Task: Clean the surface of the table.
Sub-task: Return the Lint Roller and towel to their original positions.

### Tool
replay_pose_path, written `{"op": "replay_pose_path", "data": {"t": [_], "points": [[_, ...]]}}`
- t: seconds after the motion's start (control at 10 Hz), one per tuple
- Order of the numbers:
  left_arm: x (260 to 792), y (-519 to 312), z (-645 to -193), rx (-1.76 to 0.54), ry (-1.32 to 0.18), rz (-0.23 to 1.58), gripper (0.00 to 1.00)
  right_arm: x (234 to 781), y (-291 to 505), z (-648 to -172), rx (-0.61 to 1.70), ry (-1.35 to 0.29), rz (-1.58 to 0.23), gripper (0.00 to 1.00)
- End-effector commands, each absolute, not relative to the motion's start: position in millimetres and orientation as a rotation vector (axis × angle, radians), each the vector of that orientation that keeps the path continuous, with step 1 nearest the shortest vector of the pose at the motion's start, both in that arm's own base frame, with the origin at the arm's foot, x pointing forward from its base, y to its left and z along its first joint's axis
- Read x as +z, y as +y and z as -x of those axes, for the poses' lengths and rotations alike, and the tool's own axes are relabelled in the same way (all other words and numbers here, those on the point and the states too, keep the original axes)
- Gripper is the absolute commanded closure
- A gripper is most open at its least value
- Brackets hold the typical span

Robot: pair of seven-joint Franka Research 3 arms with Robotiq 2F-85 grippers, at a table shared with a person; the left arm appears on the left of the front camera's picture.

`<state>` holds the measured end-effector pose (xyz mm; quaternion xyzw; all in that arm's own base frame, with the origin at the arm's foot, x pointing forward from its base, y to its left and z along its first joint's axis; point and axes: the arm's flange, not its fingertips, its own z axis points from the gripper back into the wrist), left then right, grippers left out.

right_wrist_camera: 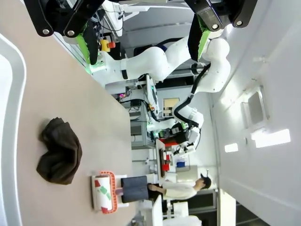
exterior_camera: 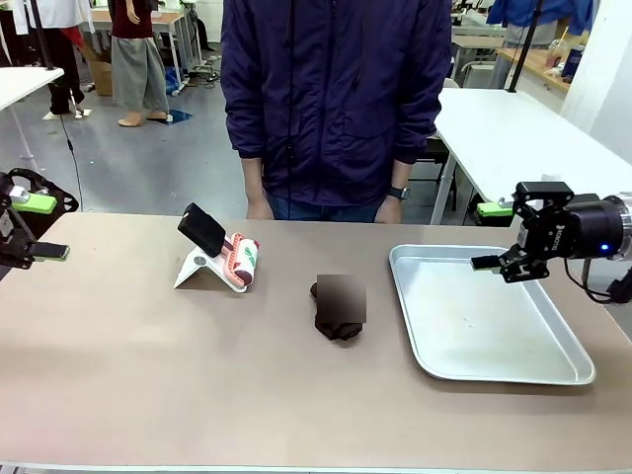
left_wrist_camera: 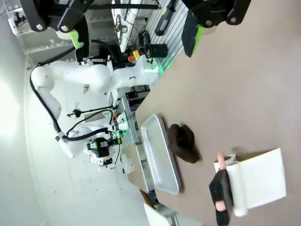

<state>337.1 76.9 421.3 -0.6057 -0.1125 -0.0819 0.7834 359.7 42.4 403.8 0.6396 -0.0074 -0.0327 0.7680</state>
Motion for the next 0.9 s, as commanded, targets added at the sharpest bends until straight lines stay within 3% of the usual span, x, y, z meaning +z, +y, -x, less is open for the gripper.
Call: {"op": "replay_pose_path", "data": {"t": [0.0, 0.8], "points": [[428.8, 65.6, -327.6, -0.25, -0.249, 1.279, 0.0, 410.2, 45.5, -357.8, -0.063, -0.014, -1.381, 0.0], [428.8, 65.6, -327.6, -0.25, -0.249, 1.279, 0.0, 410.2, 45.5, -357.8, -0.063, -0.014, -1.381, 0.0]]}}
